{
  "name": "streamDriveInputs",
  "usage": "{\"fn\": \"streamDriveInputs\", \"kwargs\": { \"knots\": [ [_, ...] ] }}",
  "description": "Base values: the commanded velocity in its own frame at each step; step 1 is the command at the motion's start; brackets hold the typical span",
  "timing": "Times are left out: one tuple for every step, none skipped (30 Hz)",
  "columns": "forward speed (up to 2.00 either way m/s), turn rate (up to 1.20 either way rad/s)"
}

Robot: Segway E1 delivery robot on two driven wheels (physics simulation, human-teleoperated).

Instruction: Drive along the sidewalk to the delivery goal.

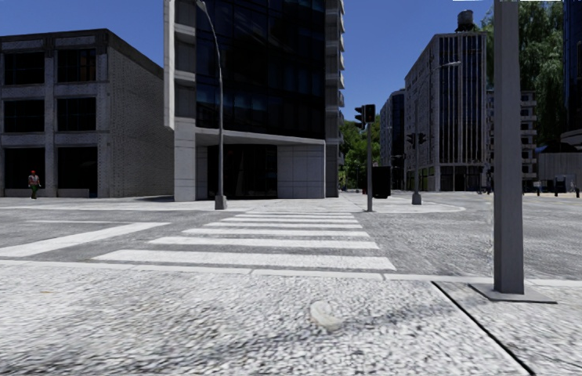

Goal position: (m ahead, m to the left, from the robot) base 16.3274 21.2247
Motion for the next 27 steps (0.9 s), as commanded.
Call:
{"fn": "streamDriveInputs", "kwargs": {
  "knots": [
    [2.0, 0.0],
    [2.0, 0.0],
    [2.0, 0.0],
    [2.0, 0.0],
    [2.0, 0.0],
    [2.0, 0.0],
    [2.0, 0.0],
    [2.0, 0.0],
    [2.0, 0.0],
    [2.0, 0.0],
    [2.0, 0.0],
    [2.0, 0.0],
    [2.0, 0.0],
    [2.0, 0.0],
    [2.0, 0.0],
    [2.0, 0.0],
    [2.0, 0.0],
    [2.0, 0.0],
    [2.0, 0.0],
    [2.0, 0.0],
    [2.0, 0.0],
    [2.0, 0.0],
    [2.0, 0.0],
    [2.0, 0.0],
    [2.0, 0.0],
    [2.0, 0.0],
    [2.0, 0.0]
  ]
}}
